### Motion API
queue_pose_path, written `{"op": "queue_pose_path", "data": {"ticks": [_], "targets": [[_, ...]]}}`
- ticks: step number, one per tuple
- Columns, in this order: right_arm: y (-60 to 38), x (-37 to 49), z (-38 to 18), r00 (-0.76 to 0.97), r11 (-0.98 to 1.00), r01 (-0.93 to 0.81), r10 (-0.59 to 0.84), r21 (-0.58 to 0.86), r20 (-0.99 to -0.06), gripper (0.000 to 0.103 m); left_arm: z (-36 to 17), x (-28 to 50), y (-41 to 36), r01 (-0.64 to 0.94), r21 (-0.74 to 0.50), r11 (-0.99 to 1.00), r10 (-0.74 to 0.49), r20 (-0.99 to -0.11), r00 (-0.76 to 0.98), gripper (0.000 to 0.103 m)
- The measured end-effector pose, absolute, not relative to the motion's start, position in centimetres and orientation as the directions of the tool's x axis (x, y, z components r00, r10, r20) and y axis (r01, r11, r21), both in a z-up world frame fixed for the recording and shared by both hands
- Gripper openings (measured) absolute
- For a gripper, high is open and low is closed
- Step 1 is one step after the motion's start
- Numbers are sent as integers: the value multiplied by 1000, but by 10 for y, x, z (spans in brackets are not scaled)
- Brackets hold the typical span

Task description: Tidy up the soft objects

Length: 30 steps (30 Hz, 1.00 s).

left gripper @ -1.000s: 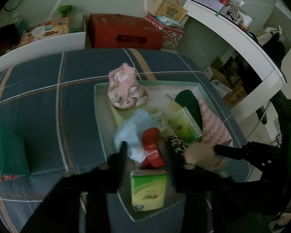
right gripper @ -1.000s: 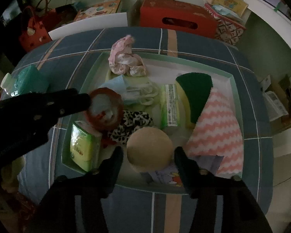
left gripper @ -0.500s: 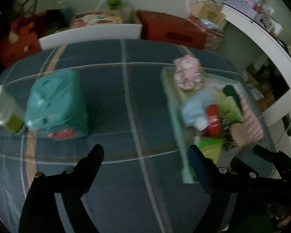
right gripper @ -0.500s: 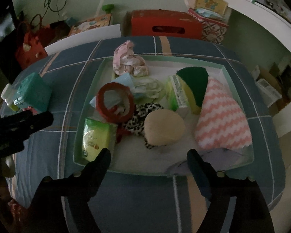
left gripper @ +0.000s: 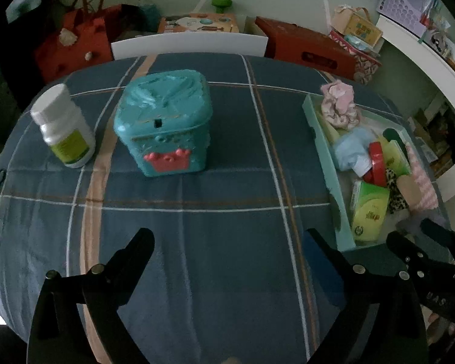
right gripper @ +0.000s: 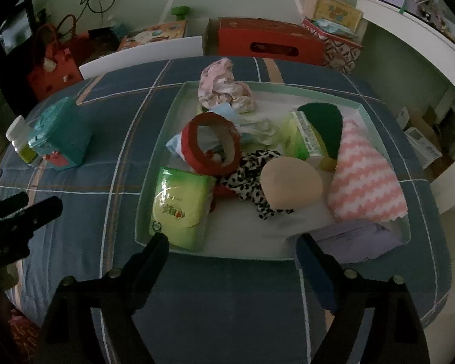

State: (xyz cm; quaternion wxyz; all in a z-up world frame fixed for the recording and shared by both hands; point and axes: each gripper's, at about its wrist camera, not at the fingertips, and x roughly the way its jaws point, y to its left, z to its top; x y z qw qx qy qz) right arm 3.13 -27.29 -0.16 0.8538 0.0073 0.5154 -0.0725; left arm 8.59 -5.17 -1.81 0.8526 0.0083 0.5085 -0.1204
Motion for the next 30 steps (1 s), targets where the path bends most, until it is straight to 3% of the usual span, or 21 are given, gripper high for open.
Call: {"op": "queue_pose_path", "data": {"ticks": [14,30], "targets": [[-270,30,-4,463,990,127,-110,-56,-880,89,-13,76,-45,107,62,992,-4,-846,534,98],[-271,31,-4,465,989,134,-114,-58,-878,89,-13,76,-46,116,63,991,-8,-847,532,98]]}}
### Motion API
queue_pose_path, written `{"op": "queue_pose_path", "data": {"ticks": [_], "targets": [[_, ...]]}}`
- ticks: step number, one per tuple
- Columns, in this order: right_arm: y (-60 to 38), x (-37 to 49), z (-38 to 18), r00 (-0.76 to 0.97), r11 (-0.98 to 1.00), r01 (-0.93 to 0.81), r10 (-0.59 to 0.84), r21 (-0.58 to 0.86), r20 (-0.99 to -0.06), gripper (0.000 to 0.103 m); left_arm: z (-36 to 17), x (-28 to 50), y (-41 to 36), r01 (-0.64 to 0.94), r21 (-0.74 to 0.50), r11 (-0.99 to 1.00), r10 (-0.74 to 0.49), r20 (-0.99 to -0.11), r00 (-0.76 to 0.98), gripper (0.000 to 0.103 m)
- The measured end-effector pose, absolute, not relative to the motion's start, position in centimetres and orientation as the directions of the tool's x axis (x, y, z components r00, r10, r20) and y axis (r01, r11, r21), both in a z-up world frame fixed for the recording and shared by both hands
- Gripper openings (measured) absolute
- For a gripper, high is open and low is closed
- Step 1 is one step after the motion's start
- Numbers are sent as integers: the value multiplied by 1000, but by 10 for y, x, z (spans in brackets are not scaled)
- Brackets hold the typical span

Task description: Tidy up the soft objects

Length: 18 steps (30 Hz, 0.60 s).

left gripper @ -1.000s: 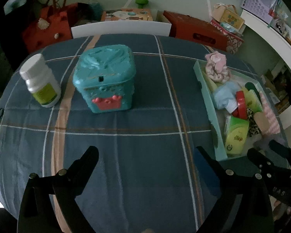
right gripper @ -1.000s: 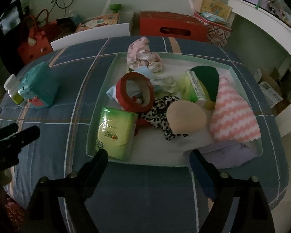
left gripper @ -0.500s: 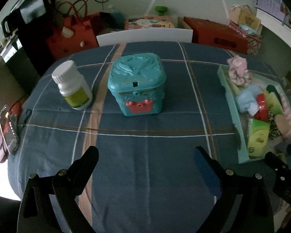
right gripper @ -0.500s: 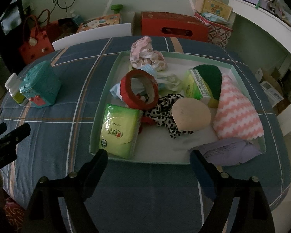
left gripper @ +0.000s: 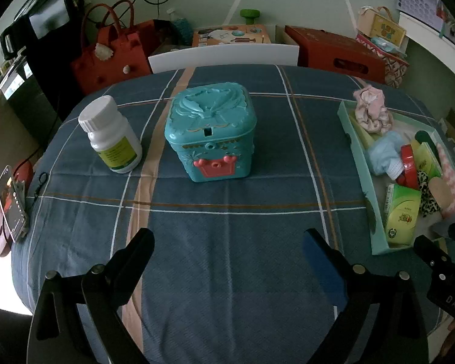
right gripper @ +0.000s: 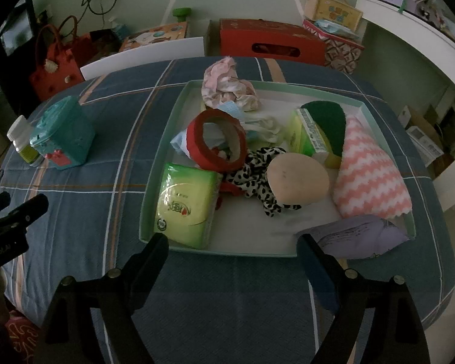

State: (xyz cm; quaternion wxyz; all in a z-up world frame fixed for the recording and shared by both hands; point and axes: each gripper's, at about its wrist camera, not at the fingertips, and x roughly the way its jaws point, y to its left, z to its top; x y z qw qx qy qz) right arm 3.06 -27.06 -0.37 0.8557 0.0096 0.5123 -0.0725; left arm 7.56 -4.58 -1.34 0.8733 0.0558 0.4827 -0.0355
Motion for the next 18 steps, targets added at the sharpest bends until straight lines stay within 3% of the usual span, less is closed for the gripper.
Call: {"op": "queue_pose_path", "data": {"ticks": [18], "targets": [[-272,31,-3,466,989,135,-114,-56,-877,89,-15,77,-46,116,68,991,-4,-846,534,98]]}}
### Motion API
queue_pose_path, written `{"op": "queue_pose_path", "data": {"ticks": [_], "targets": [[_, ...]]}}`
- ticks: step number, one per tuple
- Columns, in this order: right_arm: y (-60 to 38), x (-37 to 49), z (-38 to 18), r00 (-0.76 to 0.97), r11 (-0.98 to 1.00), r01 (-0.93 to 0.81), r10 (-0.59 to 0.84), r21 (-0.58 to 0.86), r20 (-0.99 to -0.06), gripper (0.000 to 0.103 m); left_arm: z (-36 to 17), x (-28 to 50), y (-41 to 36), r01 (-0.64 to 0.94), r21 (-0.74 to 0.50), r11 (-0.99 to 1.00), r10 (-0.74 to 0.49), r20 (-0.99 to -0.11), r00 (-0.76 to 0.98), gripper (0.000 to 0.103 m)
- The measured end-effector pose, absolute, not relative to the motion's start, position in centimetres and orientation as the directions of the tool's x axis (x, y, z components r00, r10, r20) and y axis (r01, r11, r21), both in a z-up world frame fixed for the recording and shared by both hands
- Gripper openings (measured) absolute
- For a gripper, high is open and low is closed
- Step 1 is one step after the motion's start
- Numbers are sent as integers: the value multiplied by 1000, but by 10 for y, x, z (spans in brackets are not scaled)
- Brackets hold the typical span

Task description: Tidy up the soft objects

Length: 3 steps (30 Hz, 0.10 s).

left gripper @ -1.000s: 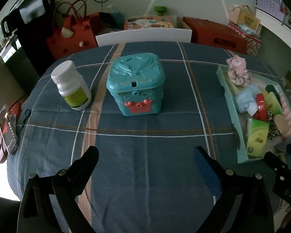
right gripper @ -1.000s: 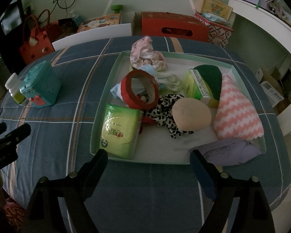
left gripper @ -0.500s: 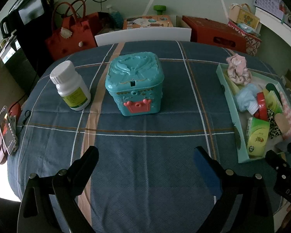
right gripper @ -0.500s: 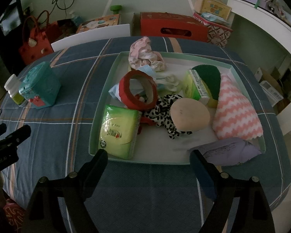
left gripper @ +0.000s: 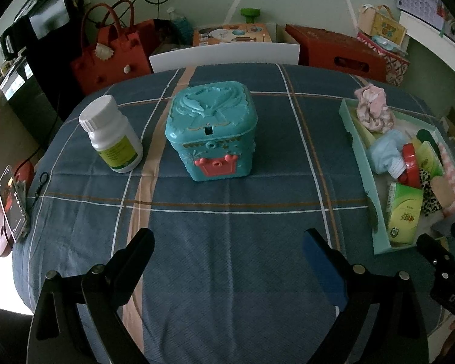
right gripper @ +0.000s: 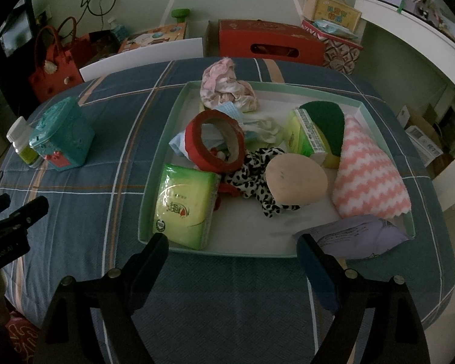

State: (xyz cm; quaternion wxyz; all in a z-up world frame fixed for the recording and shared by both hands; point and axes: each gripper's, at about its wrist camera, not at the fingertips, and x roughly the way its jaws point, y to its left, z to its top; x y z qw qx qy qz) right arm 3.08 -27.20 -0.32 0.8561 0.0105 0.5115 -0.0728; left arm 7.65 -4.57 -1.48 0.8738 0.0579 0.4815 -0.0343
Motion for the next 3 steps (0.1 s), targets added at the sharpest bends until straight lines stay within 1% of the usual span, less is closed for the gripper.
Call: {"op": "queue_pose_path", "data": {"ticks": [3], "targets": [[-273,31,-3,467,989,137,-114,-56,-877,89,-14,76,-44,113,64,991,-7,-844,536,98]]}}
